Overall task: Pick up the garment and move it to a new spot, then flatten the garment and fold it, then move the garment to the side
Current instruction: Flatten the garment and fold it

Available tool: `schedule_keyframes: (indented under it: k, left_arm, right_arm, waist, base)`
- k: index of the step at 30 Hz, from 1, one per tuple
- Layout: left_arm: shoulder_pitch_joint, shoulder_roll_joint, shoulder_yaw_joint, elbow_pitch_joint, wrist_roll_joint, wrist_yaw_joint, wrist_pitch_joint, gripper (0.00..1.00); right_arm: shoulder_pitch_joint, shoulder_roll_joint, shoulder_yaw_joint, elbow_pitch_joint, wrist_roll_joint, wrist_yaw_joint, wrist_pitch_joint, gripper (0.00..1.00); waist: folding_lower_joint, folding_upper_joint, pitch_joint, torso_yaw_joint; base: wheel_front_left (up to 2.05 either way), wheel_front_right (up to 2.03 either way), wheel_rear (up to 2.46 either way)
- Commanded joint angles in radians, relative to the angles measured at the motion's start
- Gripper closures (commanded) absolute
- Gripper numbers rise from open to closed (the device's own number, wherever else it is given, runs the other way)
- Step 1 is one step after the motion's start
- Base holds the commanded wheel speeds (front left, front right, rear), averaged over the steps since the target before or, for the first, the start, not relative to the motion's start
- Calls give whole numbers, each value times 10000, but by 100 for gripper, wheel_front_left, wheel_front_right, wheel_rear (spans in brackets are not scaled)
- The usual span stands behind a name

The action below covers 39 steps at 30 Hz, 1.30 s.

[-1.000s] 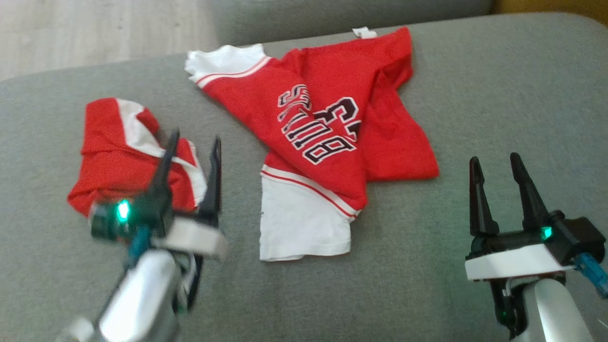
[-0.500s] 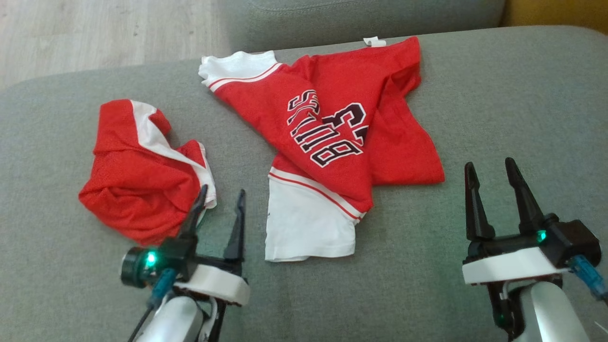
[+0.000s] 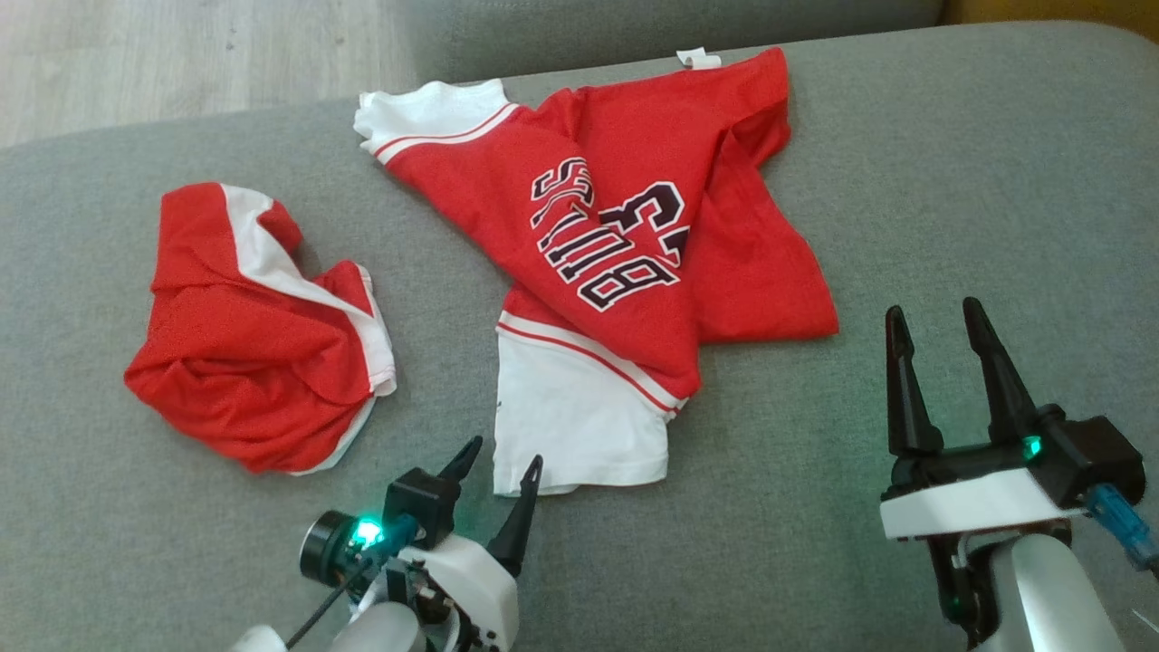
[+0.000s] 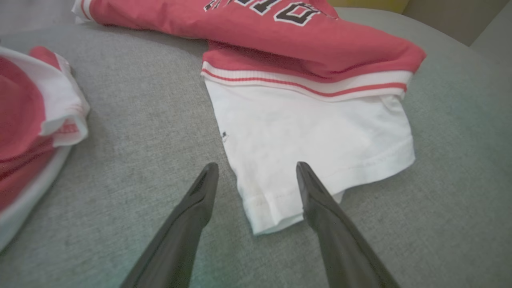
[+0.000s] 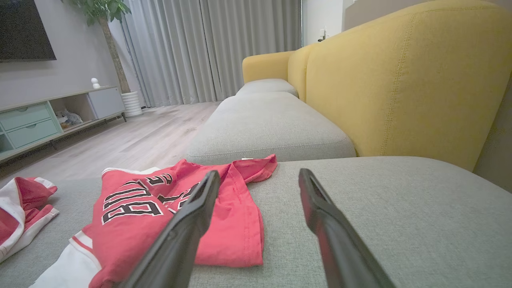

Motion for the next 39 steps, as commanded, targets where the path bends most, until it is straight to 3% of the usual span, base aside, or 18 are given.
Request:
schedule_keyframes:
  k: [1,7,11,12,13,14,25,29,39]
  left_arm:
    - [-378,53,277,-257,-81,-14,-19,0]
    - [-409,99,251,-76,-149,170,466,0]
    - [-450,130,84,-22,-227,7,865,0]
    - [-462,138,47,-23,-249,-42,943,35]
    - [-466,138,44,-32,-293,-67,992,90]
    - [-471,146,49,-48,-315,-63,1016,100]
    - [-859,15,1263,-1230,-351,680,-1748,100]
    - [-878,-98,1645,-1772,-255,735,-2371,100]
    - [-769,-402,1904,-2535,340,353,-2488,100]
  right_arm:
    - [-275,-52,256,-272,77,-7,-63,0]
    - [-346,-52,274,-284,82,-7,-63,0]
    - [-388,-52,244,-277,120,-7,-63,0]
    - [-397,-52,240,-272,124,-7,-63,0]
    - [-404,-52,236,-269,127,-7,-63,0]
    - [-410,-52,231,-265,128,-7,-63,0]
    - [-481,-52,77,97,-2,-7,-63,0]
    - [-890,-52,63,1753,59,-7,92,0]
    - [-2981,-52,-151,4976,785,-7,701,0]
  waist:
    - [0,-1,23,-26]
    - [0,-1,133,-150]
    - [0,-1,220,-218]
    - [0,-1,238,-231]
    - [0,-1,252,-242]
    - [0,-1,262,-251]
    - [0,-1,150,-2]
    - [0,-1,156,244]
    - [0,-1,586,740]
  base:
    - [0,0,0]
    - [0,0,0]
    - [0,0,0]
    - [0,0,0]
    - [0,0,0]
    - [0,0,0]
    - [0,0,0]
    - [0,0,0]
    - [0,0,0]
